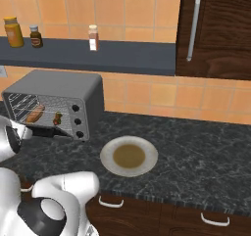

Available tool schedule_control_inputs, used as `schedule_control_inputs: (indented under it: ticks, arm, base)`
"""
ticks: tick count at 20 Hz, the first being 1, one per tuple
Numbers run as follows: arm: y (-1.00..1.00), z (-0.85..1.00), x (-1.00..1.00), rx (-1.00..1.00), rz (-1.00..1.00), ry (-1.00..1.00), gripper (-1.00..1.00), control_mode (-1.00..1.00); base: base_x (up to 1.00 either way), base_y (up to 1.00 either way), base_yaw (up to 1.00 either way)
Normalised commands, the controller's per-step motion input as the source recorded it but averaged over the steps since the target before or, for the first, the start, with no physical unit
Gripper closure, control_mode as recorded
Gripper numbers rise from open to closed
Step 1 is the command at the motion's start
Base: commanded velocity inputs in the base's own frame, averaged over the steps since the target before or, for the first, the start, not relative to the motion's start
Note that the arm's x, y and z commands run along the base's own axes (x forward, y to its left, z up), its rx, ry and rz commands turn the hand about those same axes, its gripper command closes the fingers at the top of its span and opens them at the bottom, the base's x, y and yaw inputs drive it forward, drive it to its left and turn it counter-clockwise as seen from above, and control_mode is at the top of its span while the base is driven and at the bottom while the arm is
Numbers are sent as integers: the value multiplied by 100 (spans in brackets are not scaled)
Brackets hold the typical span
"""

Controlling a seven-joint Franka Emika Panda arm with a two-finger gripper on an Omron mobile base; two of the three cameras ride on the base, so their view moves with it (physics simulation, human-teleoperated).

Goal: Pick up the kebab skewer and baguette bread, and place them inside the toaster oven. Close the toaster oven door and start by setting the timer.

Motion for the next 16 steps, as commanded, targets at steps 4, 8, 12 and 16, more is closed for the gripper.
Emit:
schedule_control_inputs:
  ticks: [4,8,12,16]
  arm:
    - [-14,39,90,0,8,0,-100,-100]
    - [-6,9,62,0,10,-1,-100,-100]
    - [-12,-4,42,0,10,-1,-100,-100]
    - [-16,-35,32,-2,9,-8,-100,-100]
  base:
    - [0,0,0]
    - [0,0,0]
    - [0,0,0]
    - [0,0,0]
